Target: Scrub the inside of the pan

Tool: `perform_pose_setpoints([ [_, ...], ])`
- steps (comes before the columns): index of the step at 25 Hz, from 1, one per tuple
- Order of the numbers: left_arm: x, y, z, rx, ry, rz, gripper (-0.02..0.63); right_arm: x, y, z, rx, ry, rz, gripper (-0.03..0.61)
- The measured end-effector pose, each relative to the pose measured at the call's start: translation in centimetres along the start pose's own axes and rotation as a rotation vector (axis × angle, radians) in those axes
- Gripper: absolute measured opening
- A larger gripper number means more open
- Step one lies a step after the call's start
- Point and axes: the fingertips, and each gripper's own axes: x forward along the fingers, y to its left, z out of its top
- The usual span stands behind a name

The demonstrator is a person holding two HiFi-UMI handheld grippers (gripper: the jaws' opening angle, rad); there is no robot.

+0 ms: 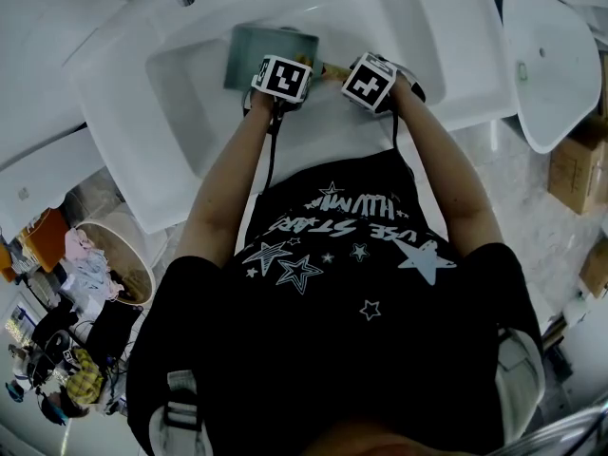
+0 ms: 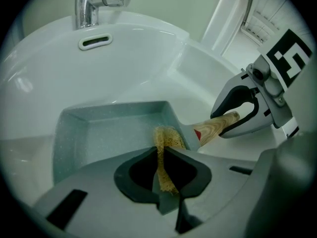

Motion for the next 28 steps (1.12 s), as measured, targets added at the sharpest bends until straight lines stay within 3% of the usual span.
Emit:
perform_pose_setpoints([
  [5,0.1,0.3,-0.3,-0.021,0.022,-0.006,0.043,-0.1,-0.1,0.5,-0.013,-0.016,0.001,0.149],
  [8,-0.2,0.2,-0.5,-0.02,0.032,-0.02,0.043,0.2,0.1,-0.5,0.014,0.028,0.006,0.149],
  [12,-0.8,0.9,-0.4,0.004,0.039,0.014,0.043,0.1,0.0,0.4,-0.007,-0.006,-0.002,0.149],
  [16,-0.2,0.5,-0.6,-0.004,0.028,-0.024,0.043,0.0,-0.1,0.4,-0.006,-0.005,-0.002,0.149],
  [28,-1.4,3.9,-1.1,0.059,0.031,0.064,0.043,-0.2,-0.3,0.7,-0.015,-0.001,-0.011,0.149],
])
